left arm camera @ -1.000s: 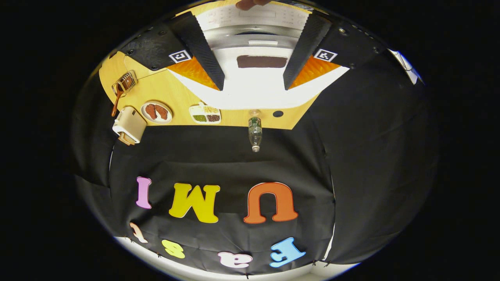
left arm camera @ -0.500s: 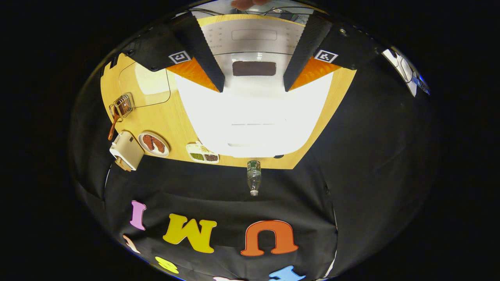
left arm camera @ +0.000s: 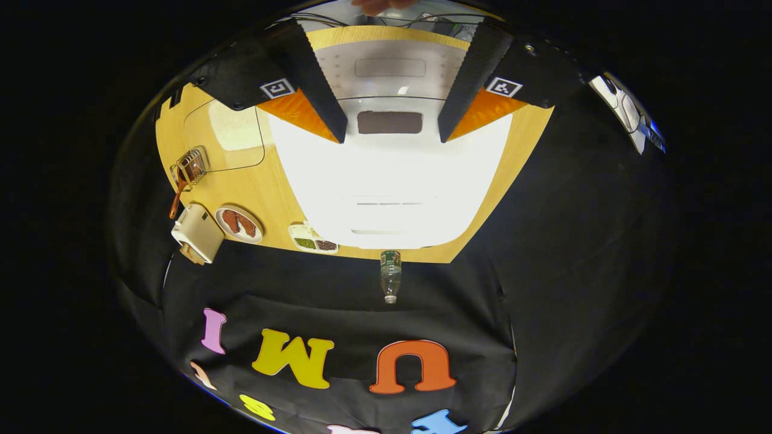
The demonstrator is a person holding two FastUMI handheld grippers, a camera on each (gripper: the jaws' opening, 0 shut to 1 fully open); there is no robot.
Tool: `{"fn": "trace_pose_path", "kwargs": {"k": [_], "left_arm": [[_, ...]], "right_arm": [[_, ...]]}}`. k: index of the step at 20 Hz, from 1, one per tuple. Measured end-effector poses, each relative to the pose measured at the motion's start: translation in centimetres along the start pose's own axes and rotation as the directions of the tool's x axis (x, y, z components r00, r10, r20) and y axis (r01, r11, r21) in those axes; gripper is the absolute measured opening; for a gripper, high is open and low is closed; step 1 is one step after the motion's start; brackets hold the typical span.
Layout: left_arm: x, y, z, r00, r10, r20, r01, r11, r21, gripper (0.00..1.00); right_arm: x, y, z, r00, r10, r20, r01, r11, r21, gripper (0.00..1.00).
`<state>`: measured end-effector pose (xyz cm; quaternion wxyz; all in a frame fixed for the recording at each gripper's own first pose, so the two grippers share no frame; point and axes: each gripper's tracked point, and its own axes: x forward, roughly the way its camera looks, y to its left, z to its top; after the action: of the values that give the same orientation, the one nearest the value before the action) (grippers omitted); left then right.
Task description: Close the left gripper, press the button to open the rice cooker; take a wooden spoon from the chopstick holder with the right hand, scoop a spoonful of rice and pour it into the rice cooker, then put the wooden spoon back into the chopstick holder.
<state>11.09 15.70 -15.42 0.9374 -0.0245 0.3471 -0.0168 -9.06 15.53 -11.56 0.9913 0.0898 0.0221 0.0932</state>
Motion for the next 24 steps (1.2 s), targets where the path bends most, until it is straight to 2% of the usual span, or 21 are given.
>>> {"fn": "trace_pose_path", "kwargs": {"k": [4,7,14,17,20,21,22,24], "left_arm": [[0.3,0.1,0.2,1.000,-0.006,0.020,0.007,1.000,-0.027,1.00],[0.4,-0.2,0.2,0.999,-0.002,0.041,0.002,1.000,-0.013,1.00],[0.1,0.1,0.8,0.995,0.050,0.088,-0.047,0.998,-0.036,0.99],[-1.3,-1.1,1.6,0.990,0.018,0.143,-0.007,0.997,-0.075,0.97],[-3.9,-1.8,2.5,0.970,-0.008,0.243,0.033,0.995,-0.097,0.96],[-4.8,-2.1,2.7,0.961,-0.013,0.277,0.042,0.994,-0.101,0.96],[-5.9,-2.4,2.9,0.949,-0.016,0.314,0.051,0.993,-0.104,0.95],[-8.5,-2.9,3.3,0.919,-0.019,0.393,0.063,0.993,-0.099,0.94]], "right_arm": [[0.0,0.8,0.1,1.000,0.008,-0.004,-0.008,1.000,-0.001,1.00],[0.1,1.1,0.2,1.000,0.010,-0.003,-0.010,1.000,-0.007,1.00],[0.5,0.6,-0.3,1.000,-0.002,-0.020,0.002,1.000,0.003,1.00],[0.7,0.1,-0.4,1.000,-0.012,-0.024,0.012,1.000,0.009,1.00],[1.2,-0.5,-0.2,0.999,-0.027,-0.026,0.027,1.000,0.000,1.00],[1.3,-0.6,0.1,0.999,-0.031,-0.022,0.031,0.999,-0.009,0.95],[1.5,-0.8,0.4,0.999,-0.040,-0.018,0.040,0.999,-0.020,1.00],[1.7,-1.2,0.8,0.998,-0.057,-0.012,0.056,0.998,-0.036,1.00]]}}
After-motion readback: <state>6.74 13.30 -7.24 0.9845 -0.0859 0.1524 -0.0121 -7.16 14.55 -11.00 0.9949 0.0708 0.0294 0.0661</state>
